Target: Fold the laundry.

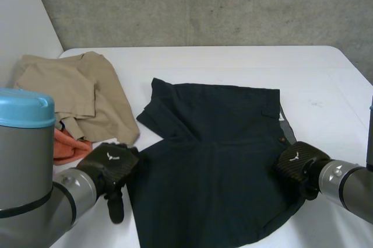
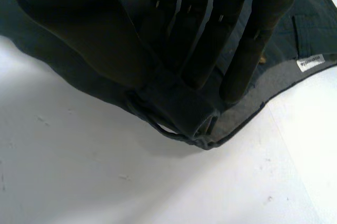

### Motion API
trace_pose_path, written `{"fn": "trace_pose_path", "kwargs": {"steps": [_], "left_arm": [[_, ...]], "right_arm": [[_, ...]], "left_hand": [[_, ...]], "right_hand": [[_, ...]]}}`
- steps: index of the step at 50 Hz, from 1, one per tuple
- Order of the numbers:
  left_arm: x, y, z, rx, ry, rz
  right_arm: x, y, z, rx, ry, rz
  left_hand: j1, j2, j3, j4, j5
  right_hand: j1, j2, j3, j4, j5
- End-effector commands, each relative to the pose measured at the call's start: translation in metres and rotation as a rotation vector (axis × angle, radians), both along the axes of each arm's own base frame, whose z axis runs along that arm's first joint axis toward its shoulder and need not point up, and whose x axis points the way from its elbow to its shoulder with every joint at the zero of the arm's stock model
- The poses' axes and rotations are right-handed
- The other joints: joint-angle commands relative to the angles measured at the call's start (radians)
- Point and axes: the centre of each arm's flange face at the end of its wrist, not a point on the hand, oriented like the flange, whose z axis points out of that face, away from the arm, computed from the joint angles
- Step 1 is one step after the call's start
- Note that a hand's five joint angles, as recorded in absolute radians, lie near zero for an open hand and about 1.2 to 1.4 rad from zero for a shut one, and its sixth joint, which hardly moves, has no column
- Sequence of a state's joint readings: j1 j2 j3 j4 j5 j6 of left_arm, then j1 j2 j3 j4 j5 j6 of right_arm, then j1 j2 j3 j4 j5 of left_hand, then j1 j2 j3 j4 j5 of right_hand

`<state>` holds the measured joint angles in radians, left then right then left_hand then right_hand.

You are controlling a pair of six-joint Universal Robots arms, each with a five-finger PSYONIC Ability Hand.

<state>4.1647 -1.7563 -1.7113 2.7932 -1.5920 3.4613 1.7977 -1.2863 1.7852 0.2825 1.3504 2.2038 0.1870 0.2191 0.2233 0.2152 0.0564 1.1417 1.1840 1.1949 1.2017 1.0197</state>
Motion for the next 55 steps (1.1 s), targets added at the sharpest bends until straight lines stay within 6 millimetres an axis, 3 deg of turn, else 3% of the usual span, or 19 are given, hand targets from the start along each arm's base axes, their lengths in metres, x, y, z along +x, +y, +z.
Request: {"fn": "trace_pose_path", "kwargs": {"steps": [1,6,11,20,26,32,39,49,55], "left_arm": [[-0.022,-0.063,0.01,-0.222,0.23,-0.014],[-0.04,-0.116,0.009,-0.273,0.305,-0.083],[-0.055,-0.168,-0.007,-0.251,0.293,-0.089],[-0.077,-0.217,-0.046,-0.326,0.208,-0.218],[-0.084,-0.223,-0.064,-0.309,0.203,-0.256],[-0.081,-0.225,-0.077,-0.299,0.173,-0.232],[-0.072,-0.227,-0.077,-0.354,0.049,-0.156],[-0.061,-0.207,-0.059,-0.377,-0.077,-0.116],[-0.062,-0.193,-0.065,-0.358,-0.128,-0.135]], "right_arm": [[0.003,-0.004,-0.002,-0.037,-0.036,0.003],[0.006,-0.005,-0.006,-0.031,-0.05,-0.005],[0.007,-0.005,-0.013,-0.013,-0.056,-0.01],[0.008,-0.007,-0.022,-0.003,-0.054,-0.013],[0.007,-0.011,-0.025,-0.002,-0.06,-0.027],[0.004,-0.016,-0.027,0.0,-0.058,-0.04],[0.003,-0.02,-0.025,-0.011,-0.062,-0.047],[0.003,-0.017,-0.023,-0.013,-0.061,-0.045],[0.005,-0.014,-0.022,-0.014,-0.066,-0.037]], "left_hand": [[0.041,0.009,0.004,0.013,-0.003],[0.237,0.205,0.201,0.209,0.194],[0.337,0.305,0.301,0.309,0.294],[0.37,0.338,0.334,0.342,0.326],[0.423,0.39,0.386,0.394,0.379],[0.81,0.778,0.774,0.782,0.766],[1.208,1.176,1.172,1.18,1.164],[1.209,1.177,1.173,1.181,1.165],[1.18,1.148,1.144,1.152,1.137]], "right_hand": [[0.255,0.212,0.201,0.195,0.202],[0.255,0.212,0.201,0.195,0.202],[0.255,0.212,0.201,0.195,0.202],[0.255,0.212,0.201,0.195,0.202],[0.255,0.212,0.201,0.195,0.202],[0.255,0.212,0.201,0.195,0.202],[0.255,0.212,0.201,0.195,0.202],[0.255,0.212,0.201,0.195,0.202],[0.255,0.212,0.201,0.195,0.202]]}}
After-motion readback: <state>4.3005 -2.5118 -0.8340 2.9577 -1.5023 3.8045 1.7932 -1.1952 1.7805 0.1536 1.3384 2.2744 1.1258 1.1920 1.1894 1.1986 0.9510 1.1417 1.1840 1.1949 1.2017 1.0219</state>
